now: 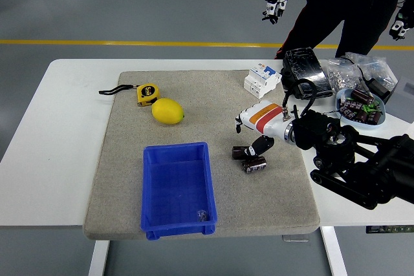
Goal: Pick up the battery,place it into the box
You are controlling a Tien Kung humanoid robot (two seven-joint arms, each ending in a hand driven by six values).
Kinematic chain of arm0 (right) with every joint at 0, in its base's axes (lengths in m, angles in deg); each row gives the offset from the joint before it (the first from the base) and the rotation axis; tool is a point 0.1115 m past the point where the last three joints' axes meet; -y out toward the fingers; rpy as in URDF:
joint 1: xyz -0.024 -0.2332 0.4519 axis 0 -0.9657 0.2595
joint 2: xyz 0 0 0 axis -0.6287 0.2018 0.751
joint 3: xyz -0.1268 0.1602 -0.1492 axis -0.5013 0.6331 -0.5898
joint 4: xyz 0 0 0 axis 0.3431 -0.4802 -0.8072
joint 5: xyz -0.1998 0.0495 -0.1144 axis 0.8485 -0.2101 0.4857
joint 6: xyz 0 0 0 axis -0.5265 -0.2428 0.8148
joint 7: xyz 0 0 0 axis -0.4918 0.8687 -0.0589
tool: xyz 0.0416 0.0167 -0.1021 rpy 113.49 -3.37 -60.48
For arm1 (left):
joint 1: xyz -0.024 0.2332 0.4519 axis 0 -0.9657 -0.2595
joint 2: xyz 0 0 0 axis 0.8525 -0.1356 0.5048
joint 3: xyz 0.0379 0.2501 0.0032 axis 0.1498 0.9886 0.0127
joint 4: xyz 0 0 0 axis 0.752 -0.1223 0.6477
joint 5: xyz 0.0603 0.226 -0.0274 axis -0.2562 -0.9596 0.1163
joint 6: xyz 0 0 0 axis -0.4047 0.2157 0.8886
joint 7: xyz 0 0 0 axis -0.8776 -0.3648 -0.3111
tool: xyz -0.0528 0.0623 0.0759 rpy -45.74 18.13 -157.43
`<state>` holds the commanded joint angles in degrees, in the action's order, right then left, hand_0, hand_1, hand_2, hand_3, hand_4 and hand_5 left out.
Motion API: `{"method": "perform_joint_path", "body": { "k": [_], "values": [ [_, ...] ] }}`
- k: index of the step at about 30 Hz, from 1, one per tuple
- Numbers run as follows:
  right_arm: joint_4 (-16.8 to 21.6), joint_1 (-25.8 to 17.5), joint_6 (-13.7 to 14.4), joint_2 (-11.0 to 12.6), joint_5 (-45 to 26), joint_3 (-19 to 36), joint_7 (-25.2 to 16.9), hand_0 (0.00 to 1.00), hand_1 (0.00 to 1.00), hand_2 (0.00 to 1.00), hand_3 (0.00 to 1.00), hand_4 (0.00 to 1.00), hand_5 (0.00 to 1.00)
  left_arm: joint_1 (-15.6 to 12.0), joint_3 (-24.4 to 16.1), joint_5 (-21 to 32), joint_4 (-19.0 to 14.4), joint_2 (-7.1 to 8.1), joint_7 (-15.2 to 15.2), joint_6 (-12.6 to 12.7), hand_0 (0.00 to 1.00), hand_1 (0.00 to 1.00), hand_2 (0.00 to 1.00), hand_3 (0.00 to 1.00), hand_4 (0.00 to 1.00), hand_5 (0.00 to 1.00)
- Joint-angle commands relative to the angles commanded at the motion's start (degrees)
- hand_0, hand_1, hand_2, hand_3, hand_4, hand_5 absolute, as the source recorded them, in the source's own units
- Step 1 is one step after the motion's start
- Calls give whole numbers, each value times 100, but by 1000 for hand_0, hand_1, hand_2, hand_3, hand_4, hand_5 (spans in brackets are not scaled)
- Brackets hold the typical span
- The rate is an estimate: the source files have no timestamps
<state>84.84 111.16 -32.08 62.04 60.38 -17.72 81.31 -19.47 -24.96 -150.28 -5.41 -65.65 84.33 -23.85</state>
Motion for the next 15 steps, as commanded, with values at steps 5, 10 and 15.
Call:
{"method": "perform_joint_path", "body": {
  "k": [5,10,15],
  "values": [
    [-61,-7,-159,-64,93,109,-58,550,623,724,628,853,394,7,4,5,0,-1,3,13,645,638,645,580,628,580],
    [-109,-29,-378,-105,239,249,-137,549,624,723,629,852,394,12,24,36,0,-4,2,27,645,638,646,580,629,581],
    [-85,-34,-562,-138,375,366,-209,549,624,723,629,852,394,13,25,33,1,1,2,29,645,638,646,580,629,581]
  ]
}}
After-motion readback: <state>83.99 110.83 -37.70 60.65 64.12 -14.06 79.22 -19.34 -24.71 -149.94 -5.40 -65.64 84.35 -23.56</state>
